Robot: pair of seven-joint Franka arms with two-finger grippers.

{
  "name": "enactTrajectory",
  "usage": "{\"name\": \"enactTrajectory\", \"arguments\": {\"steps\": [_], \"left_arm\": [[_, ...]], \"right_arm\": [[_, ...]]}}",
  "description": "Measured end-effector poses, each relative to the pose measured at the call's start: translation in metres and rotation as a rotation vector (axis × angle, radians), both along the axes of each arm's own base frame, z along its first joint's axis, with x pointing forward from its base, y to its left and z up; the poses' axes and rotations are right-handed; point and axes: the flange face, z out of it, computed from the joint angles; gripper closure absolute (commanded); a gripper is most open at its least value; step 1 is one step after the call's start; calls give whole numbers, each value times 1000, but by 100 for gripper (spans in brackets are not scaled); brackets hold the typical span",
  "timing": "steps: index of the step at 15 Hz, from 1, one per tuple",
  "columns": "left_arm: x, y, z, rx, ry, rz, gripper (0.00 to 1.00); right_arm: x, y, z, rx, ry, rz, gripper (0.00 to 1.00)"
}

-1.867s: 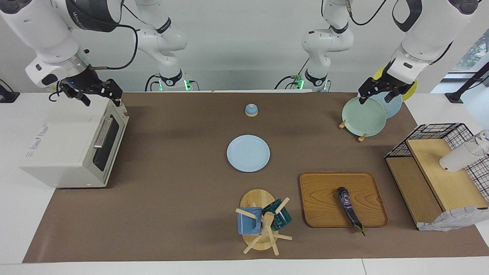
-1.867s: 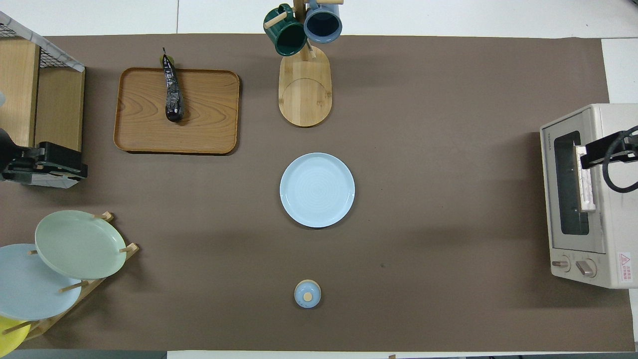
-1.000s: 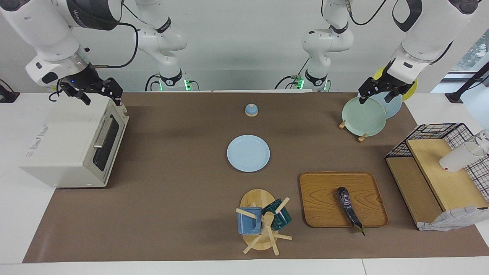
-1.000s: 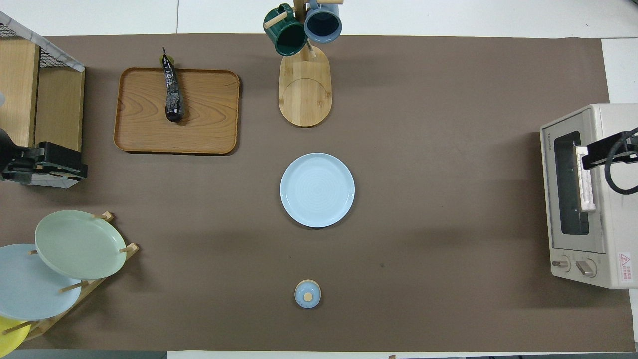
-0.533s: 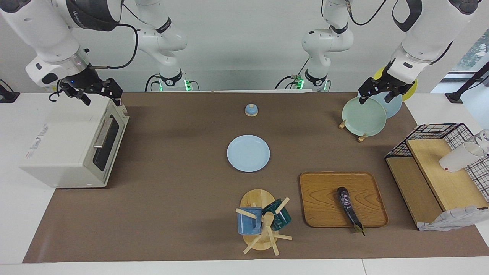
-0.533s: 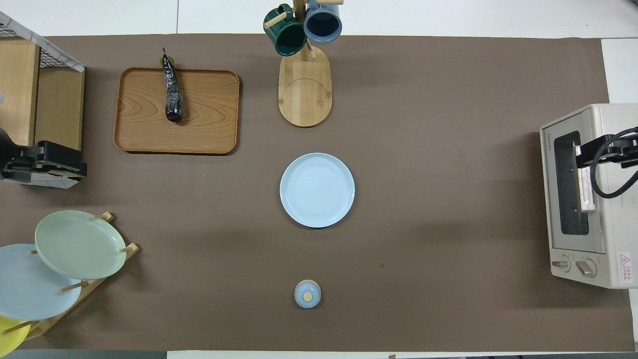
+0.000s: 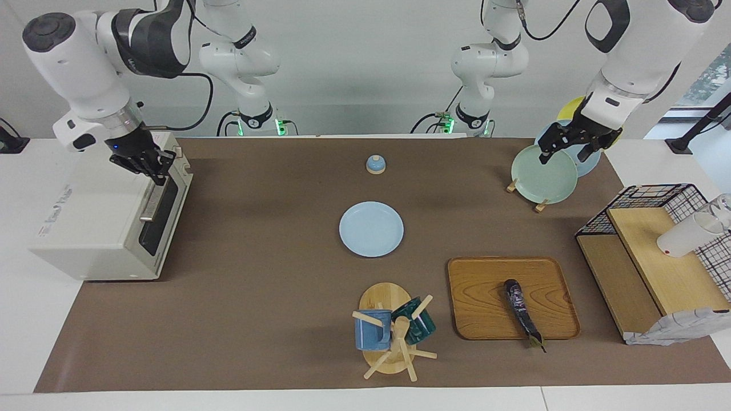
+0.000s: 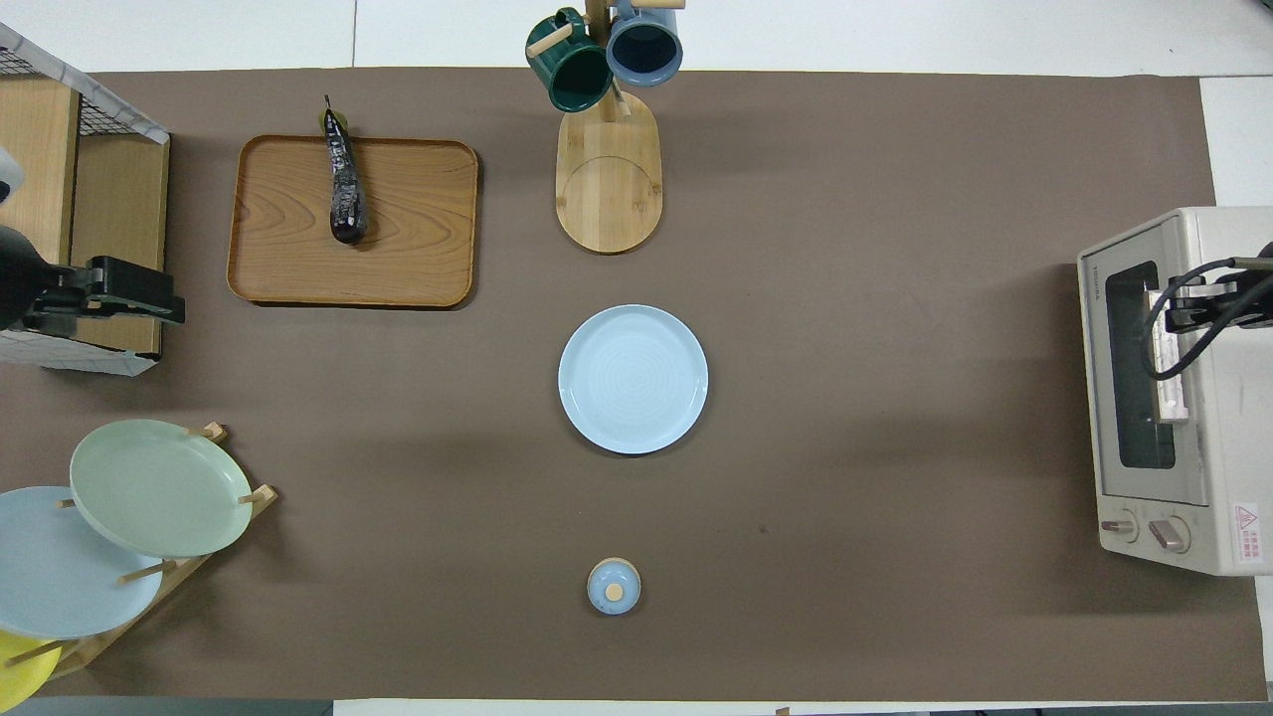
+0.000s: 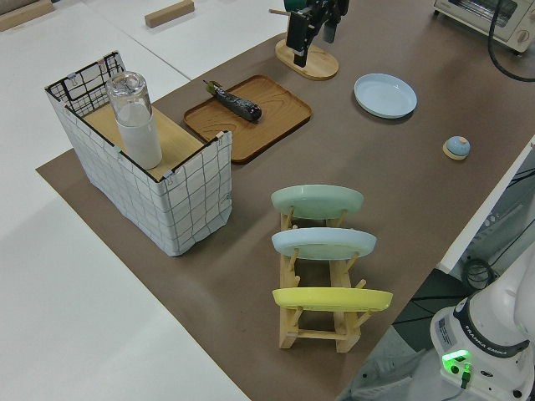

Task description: Put eggplant into oven

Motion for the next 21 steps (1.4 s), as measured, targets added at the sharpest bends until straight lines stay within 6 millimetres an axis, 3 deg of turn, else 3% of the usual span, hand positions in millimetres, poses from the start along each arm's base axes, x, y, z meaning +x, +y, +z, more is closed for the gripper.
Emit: {"name": "enactTrajectory", "arguments": {"steps": [4,12,17,21], "left_arm": [[29,-1,-36,-4,-13,4,0],[100,-6,-151,-25,-46,48,0],[118,-9,-188,-31,-72,56,0],[129,-37,-222,-36,-71,48,0]], "right_arm": [[4,-13,-22,-88,32,15,100],[2,-11,-50,-88,44,25,100],[-2,-7,-65,-86,28,37,100],[-7,12,-70,-67,-5,64,100]]}}
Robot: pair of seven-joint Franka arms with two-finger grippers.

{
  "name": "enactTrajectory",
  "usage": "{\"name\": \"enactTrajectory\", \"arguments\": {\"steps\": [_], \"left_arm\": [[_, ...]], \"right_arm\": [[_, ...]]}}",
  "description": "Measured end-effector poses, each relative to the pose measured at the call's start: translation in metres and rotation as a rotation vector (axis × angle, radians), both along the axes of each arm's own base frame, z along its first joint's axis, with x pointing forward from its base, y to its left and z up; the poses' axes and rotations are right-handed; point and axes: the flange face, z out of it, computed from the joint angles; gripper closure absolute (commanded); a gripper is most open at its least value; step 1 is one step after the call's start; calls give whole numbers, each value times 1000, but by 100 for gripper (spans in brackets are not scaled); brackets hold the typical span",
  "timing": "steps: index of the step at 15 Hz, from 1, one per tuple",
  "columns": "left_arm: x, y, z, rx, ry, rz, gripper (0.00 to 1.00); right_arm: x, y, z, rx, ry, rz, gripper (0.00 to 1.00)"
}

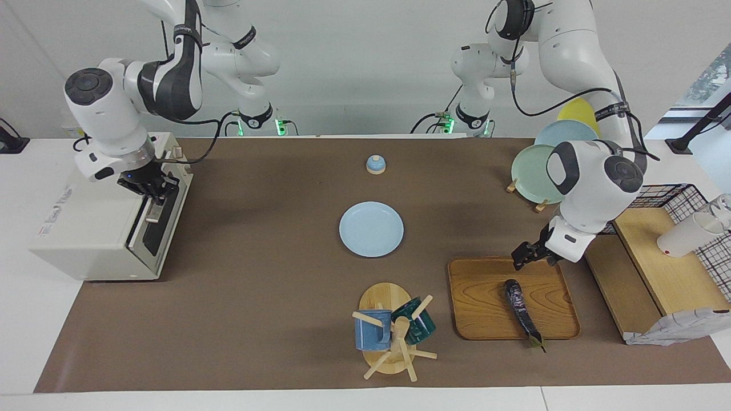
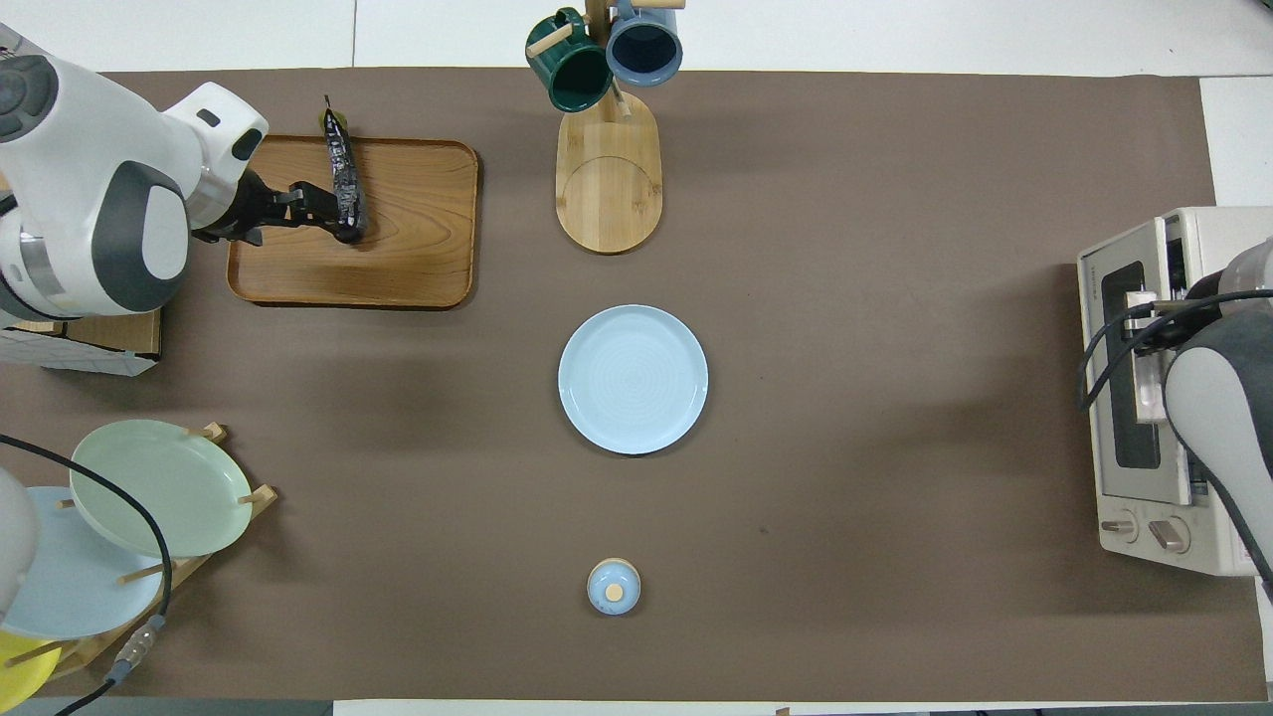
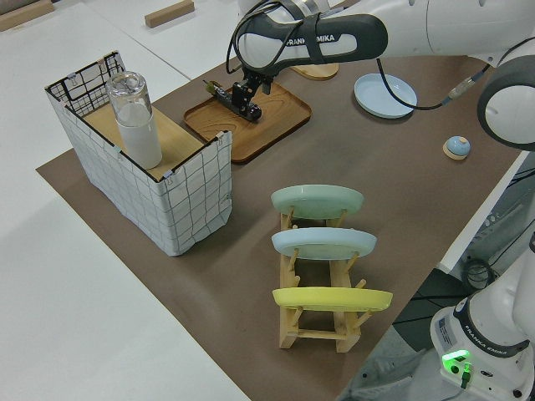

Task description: Put eggplant into oven

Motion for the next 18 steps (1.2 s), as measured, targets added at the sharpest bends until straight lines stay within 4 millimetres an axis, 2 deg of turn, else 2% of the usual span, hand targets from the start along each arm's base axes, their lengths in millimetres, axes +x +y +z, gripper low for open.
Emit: {"name": "enactTrajectory", "arguments": {"steps": [3,7,9,13,14,15,16,18], "left_arm": [[7,-20,-20,-7,-27,27,0],[11,-28,-41,-3,-43,22,0],[10,-31,-51,-2,-42,17,0],[6,-41,-63,16,-51,-10,2],[5,-40,-65,23,-53,-14,9],[5,-39,-66,31,-55,-19,24],[5,-39,-66,36,-57,-22,41],[5,-38,-66,42,-60,-25,87]], "right_arm": [[4,35,-18,31,-19,-4,100],[12,71,-65,56,-61,9,100],[9,79,-87,69,-77,16,100],[12,84,-116,109,-72,-14,100],[13,84,-123,119,-66,-24,100],[14,85,-130,123,-62,-30,100],[14,85,-135,125,-57,-32,100],[15,86,-143,124,-52,-31,100]]}}
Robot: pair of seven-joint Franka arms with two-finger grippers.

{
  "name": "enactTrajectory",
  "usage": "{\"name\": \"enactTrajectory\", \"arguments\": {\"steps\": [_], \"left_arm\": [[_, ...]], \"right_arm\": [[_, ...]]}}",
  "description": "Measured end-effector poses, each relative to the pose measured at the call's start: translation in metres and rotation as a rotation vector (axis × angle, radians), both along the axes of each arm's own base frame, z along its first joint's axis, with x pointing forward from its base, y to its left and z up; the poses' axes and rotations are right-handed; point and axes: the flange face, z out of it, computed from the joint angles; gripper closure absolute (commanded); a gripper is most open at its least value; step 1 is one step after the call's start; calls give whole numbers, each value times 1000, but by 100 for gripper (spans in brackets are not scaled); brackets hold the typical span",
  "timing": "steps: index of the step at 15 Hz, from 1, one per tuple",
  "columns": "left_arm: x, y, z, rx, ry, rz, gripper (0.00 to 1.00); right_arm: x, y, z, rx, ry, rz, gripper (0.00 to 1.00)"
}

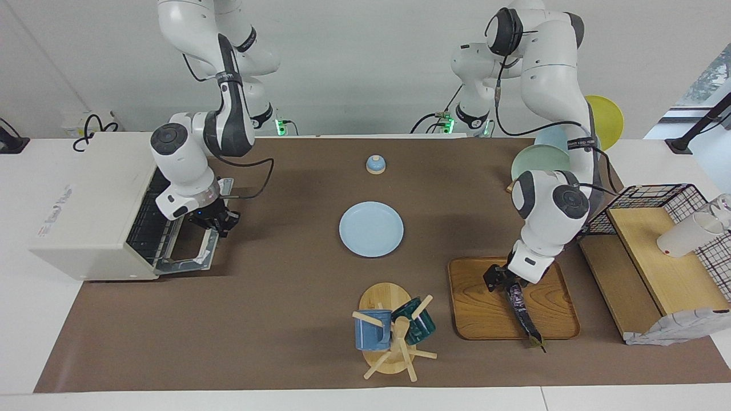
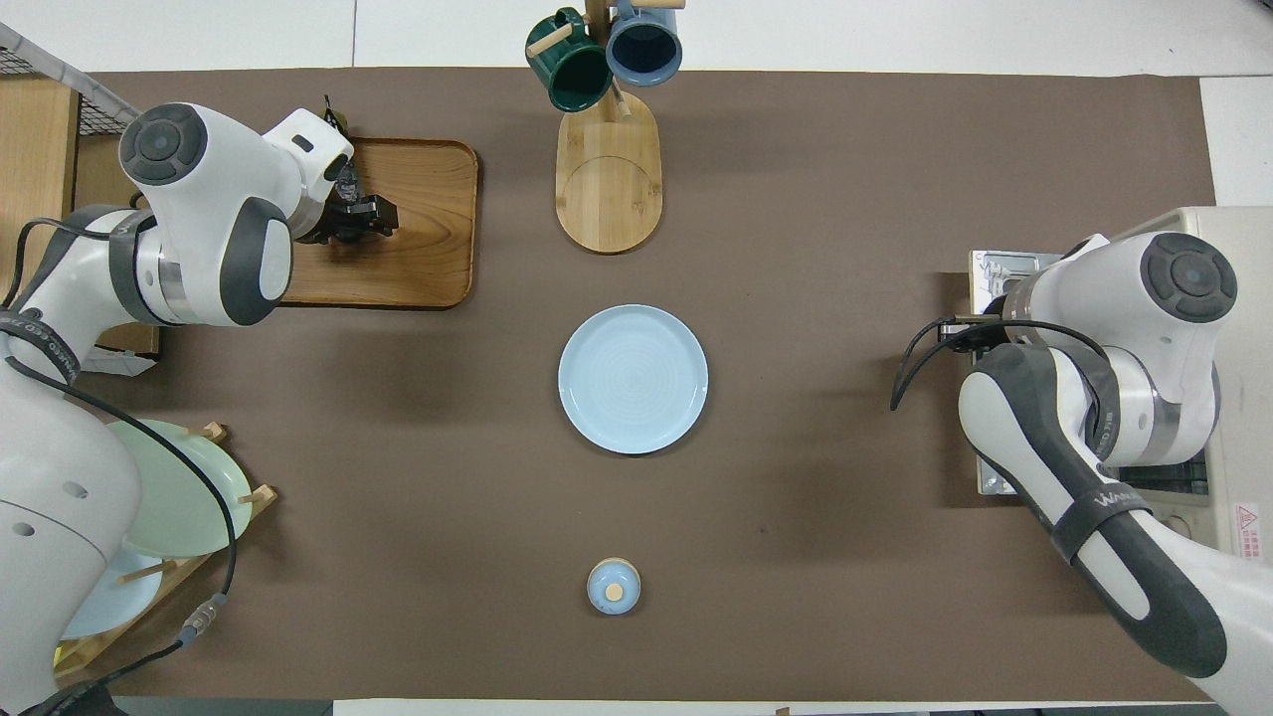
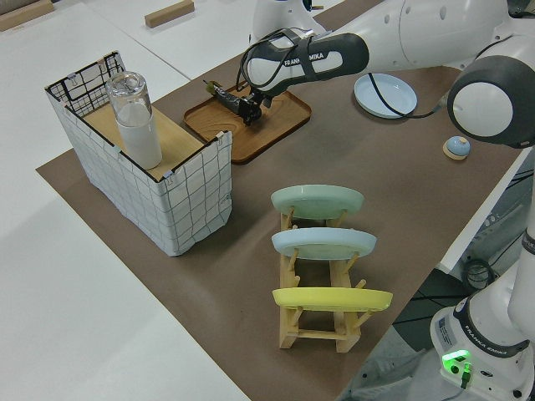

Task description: Put eggplant into oven

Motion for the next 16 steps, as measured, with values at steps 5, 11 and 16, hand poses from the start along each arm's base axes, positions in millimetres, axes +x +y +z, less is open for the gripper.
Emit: {"name": "enactTrajectory", "arguments": {"steps": [5,11,16], "left_arm": [[1,-1,2,0,-4,-3,100],[-25,-20,95,-8,75,-14,100],[-136,-151,159,-14,151,-28,100]], "right_arm": [[0,0,-2,0,2,1,100],[-1,0,-7,10,-4,-12,100],[-6,0,-14,11,8,-13,100]]}}
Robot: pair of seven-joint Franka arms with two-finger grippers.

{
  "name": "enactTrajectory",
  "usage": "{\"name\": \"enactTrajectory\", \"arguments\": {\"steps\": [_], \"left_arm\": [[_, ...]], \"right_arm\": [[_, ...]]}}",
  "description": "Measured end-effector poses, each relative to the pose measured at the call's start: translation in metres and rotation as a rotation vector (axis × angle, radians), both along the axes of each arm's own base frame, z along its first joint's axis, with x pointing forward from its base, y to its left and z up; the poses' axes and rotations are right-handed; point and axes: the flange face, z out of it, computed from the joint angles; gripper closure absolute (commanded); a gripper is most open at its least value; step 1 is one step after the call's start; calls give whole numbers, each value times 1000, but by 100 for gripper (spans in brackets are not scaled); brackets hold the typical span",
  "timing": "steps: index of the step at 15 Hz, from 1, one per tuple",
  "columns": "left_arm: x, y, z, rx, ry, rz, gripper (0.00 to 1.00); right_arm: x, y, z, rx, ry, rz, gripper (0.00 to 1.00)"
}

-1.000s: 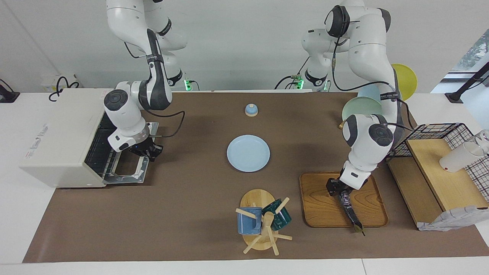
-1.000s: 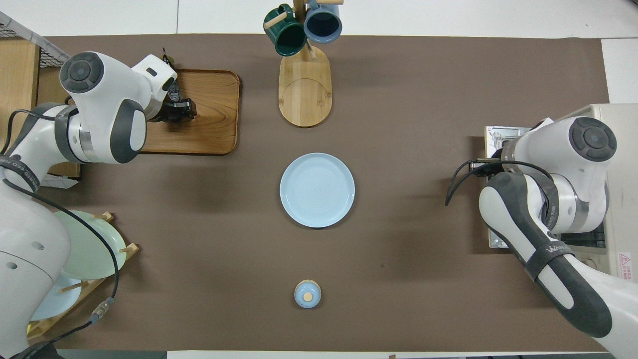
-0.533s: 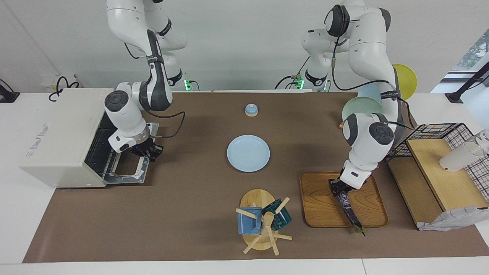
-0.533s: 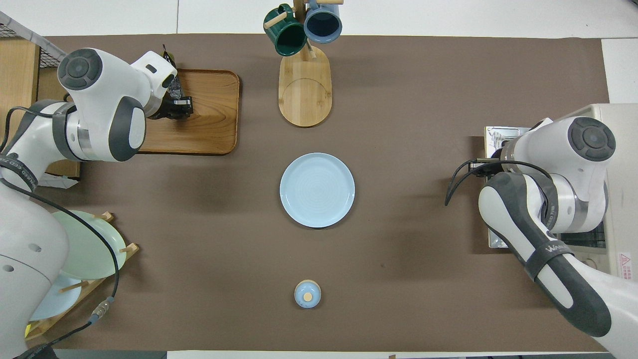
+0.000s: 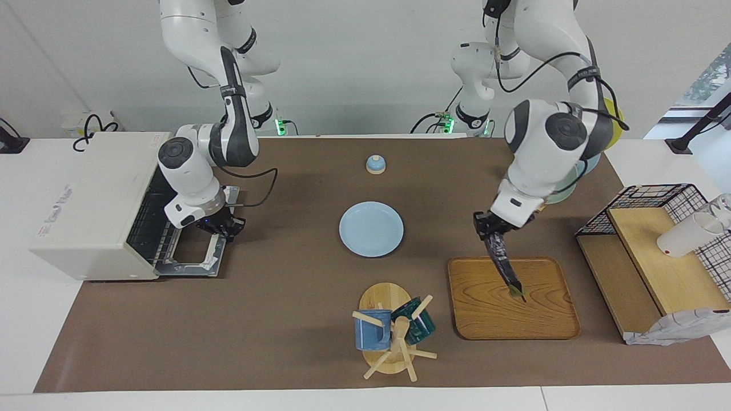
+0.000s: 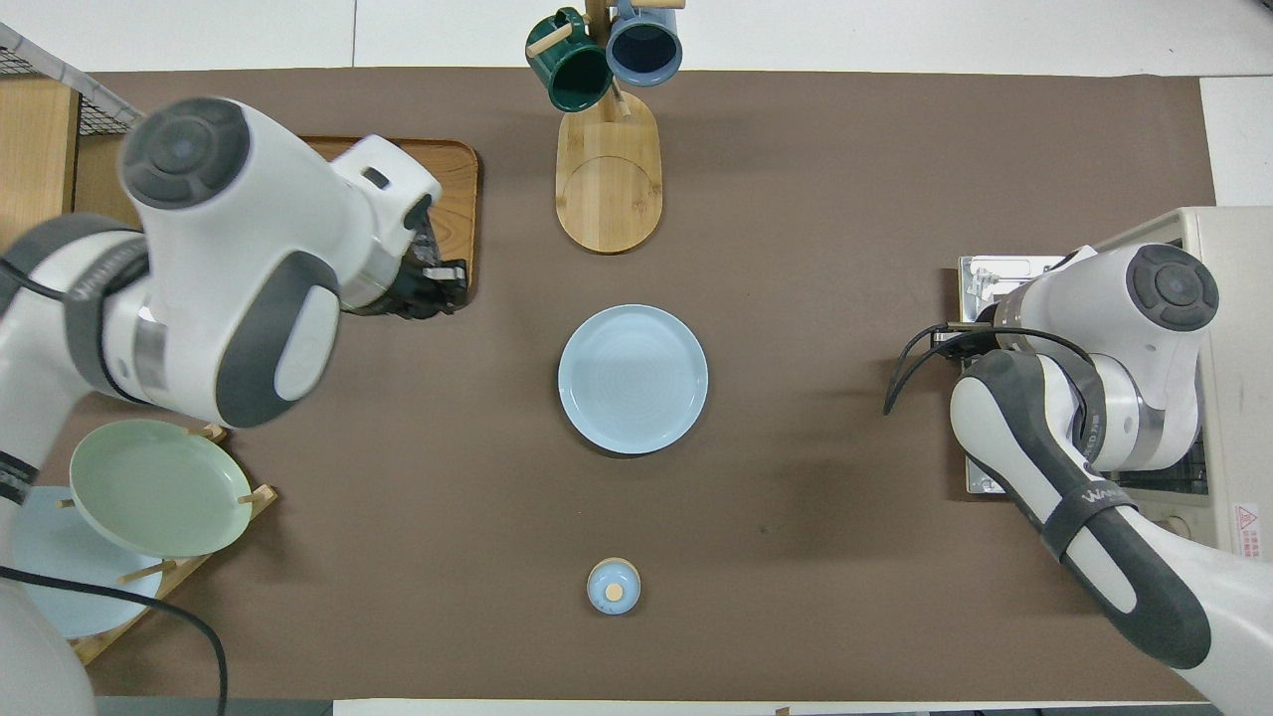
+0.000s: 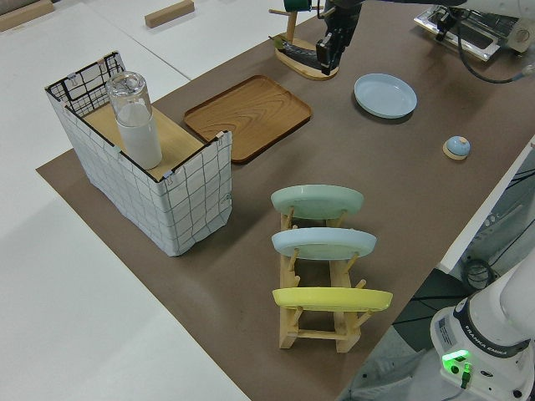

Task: Put eggplant into oven
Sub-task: 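Lower the eggplant onto the blue plate with the left gripper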

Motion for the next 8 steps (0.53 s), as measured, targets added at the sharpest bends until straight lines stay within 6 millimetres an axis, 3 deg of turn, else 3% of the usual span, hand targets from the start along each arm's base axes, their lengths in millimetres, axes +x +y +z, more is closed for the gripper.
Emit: {"name": "enactTrajectory", "arguments": {"steps": [2,5,6,8], "left_arm": [[-41,-56,-9,-4,-4,-21,100],[-90,-119,-33,-40,-48,-54,100],[-108,-137,-43,-48,-56,-69,100],[-134,-160,-65,-59,-65,-95,100]], "right_arm": [[2,1,3,0,-6,1,100],[16,15,25,2,-15,27,100],[21,23,35,3,-21,37,88],[27,37,47,4,-35,37,78]]}}
